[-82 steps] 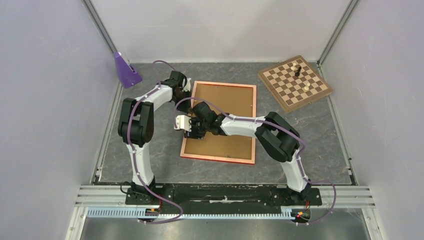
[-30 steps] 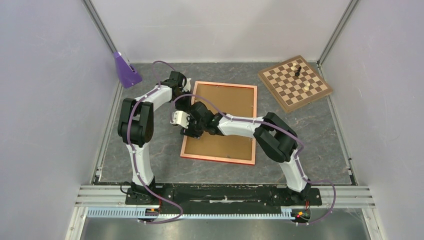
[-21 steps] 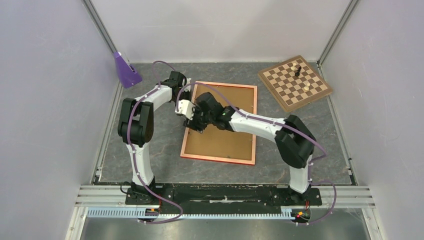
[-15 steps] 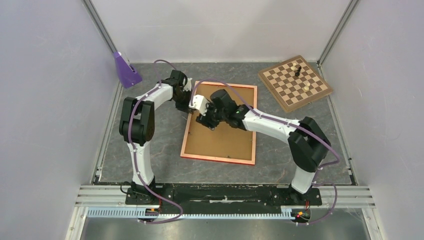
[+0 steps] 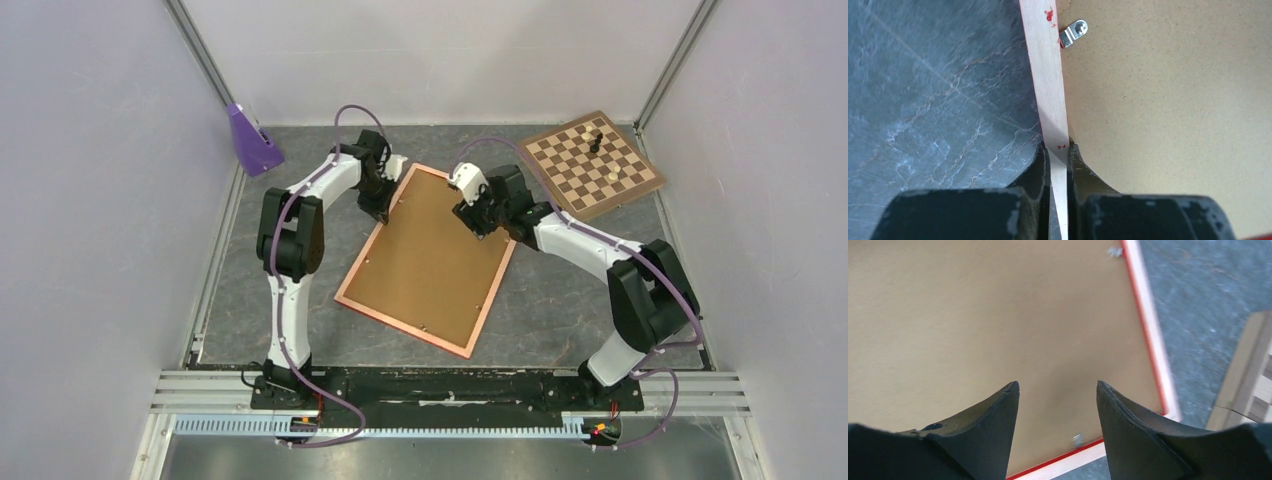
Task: Put the photo into the frame
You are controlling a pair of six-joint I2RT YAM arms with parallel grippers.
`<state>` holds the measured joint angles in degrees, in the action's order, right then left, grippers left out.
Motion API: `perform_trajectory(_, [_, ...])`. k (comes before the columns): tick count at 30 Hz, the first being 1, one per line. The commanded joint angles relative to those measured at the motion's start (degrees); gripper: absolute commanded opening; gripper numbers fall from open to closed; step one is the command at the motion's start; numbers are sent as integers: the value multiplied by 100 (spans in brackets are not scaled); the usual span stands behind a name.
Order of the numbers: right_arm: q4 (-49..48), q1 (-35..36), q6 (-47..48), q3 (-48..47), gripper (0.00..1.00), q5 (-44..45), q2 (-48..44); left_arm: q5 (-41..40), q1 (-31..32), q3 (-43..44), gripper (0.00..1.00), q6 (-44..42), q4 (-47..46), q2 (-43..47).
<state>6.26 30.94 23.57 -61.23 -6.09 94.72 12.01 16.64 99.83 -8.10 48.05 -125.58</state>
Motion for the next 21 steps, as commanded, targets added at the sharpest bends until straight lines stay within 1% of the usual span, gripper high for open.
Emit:
perform_trajectory(1, [-408, -314, -209, 13, 62, 223, -306, -469, 307, 505, 3, -1501, 223, -178])
perform_trajectory(5, [-433, -496, -273, 84, 62, 187, -392, -786, 511, 901, 2, -1990, 148, -333])
perform_trajectory(10, [-535, -597, -372, 330, 62, 221, -583, -1615, 832, 1150, 2, -2667, -510, -433])
perform_trajectory(13, [-539, -716, -494, 453, 62, 272, -668, -1705, 910, 1520, 5, -2910, -654, -612])
perform_trajectory(16, [-576, -866, -634, 571, 62, 283, -735, -1672, 950, 1773, 10, -3064, -866, -736])
perform_trajectory(19, [-577, -1003, -849, 666, 62, 309, -803, -1521, 964, 1750, 17, -3253, -1189, -706])
perform_trajectory(21, [-769, -1078, -970, 745, 62, 318, -849, -1492, 990, 1750, 29, -3284, -1357, -698])
